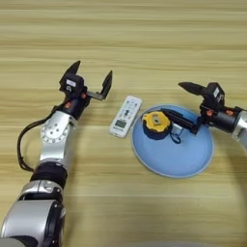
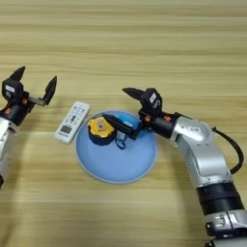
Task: Move the objects on the table
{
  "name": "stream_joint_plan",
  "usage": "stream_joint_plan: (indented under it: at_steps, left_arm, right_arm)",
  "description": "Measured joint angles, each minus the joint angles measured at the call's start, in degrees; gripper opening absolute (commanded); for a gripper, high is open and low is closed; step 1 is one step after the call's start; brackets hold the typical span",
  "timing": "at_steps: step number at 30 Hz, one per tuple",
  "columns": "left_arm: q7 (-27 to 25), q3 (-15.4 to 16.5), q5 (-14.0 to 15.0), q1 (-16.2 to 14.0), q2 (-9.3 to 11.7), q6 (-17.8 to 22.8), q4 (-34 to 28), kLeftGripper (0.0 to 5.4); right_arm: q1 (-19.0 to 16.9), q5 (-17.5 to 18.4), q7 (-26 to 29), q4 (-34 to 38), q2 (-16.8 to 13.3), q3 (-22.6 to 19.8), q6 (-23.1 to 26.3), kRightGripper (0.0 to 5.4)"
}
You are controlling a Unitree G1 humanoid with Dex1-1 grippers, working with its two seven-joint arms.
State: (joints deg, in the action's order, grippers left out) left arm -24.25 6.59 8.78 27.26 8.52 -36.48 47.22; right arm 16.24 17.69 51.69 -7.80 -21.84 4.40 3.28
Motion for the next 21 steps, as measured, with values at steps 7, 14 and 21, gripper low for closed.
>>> stream_joint_plan:
  at_steps: [7,14,21]
  left_arm:
    - [0.4,-0.1,0.0,0.8,0.0,-1.3,2.0,5.38]
    - [0.4,-0.1,0.0,1.1,0.0,-2.1,2.8,5.38]
    - [0.4,-0.1,0.0,1.1,0.0,-2.2,3.1,5.38]
  right_arm:
    - [-0.3,-0.6,1.4,-0.2,-1.5,0.3,1.1,5.4]
    - [-1.8,-0.8,4.0,-0.2,-3.6,0.7,1.2,5.4]
    - [-2.3,-1.8,5.2,-1.1,-4.7,1.2,1.2,5.4]
